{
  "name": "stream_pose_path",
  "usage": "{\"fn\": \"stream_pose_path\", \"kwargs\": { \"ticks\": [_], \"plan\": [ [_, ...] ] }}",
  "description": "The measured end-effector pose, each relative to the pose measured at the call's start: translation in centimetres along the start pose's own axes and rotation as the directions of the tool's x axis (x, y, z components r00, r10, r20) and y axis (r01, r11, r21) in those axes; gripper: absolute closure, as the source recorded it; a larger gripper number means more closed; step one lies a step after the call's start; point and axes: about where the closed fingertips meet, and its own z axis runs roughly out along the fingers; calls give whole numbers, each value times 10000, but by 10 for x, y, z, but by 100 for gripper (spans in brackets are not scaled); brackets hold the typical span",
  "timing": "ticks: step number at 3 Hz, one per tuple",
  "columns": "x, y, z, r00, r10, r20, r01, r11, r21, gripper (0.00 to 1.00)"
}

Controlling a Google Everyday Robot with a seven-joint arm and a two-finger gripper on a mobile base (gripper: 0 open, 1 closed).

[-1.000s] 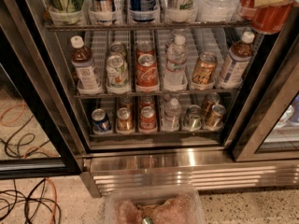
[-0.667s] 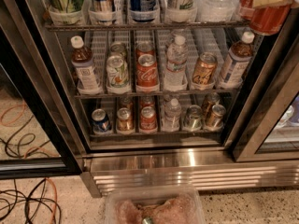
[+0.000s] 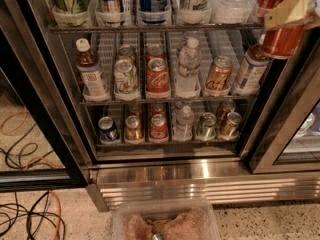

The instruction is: Pick coke can from top shelf of fridge

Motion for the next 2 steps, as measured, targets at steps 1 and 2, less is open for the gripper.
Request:
{"fn": "stream_pose_path", "kwargs": {
  "ticks": [1, 2],
  "plan": [
    [0, 0, 0, 10000, 0, -1, 0, 10000, -2, 100],
    [23, 26, -3, 9982, -2, -607, -53, 9960, -894, 100]
  ]
}}
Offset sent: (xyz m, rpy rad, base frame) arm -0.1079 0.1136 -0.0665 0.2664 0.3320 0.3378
